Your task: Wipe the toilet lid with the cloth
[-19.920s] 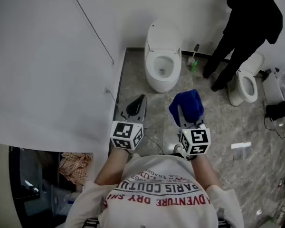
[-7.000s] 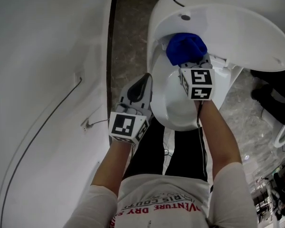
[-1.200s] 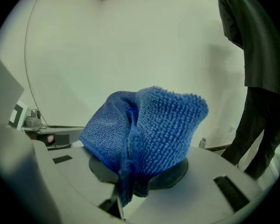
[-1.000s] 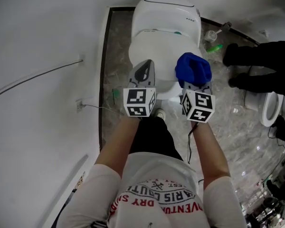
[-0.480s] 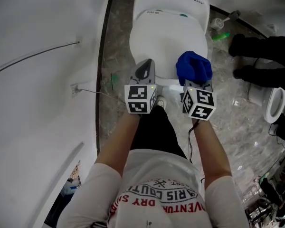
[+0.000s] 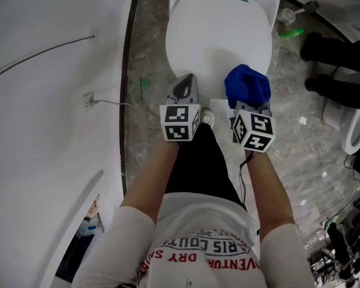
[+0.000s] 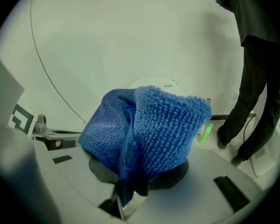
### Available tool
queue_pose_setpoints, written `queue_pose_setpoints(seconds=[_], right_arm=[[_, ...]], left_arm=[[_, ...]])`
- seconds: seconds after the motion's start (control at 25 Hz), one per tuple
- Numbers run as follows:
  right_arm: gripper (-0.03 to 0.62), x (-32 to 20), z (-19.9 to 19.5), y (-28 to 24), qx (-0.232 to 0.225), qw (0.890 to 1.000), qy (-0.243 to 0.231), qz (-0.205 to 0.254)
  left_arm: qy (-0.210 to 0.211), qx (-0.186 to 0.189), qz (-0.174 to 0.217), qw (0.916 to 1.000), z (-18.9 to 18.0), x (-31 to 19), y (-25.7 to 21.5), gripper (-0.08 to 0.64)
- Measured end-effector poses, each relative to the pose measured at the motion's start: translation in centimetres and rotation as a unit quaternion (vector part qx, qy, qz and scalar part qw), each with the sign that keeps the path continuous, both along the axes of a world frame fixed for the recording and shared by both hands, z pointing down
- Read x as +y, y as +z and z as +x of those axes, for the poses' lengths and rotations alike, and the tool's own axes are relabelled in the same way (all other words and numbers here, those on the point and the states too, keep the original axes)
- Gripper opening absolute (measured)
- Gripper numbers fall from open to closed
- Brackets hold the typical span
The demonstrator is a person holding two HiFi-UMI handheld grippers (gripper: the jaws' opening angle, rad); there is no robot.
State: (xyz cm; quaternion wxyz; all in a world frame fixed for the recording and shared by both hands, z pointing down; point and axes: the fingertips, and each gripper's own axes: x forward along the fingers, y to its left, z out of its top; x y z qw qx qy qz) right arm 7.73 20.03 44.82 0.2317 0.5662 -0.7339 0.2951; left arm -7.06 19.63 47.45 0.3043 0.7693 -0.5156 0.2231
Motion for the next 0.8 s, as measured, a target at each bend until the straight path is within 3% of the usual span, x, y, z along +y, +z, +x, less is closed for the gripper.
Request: queue_pose_setpoints(seconds=[0.56,0.8], right_arm=[[0.094,2.2,-0.1,9.2,-0.01,0.999,-0.01,-0.05],[0.094,2.4,0.1,12.3,-0.017,0.997,-0.013,-0.069]], left_arm=[[0.003,-0.007,-0.05,0.9987,0.0,2.3,9.6,0.008],[-0.018,-0.014,-0.087,0.996,0.0,2.6,12.8,0.006]])
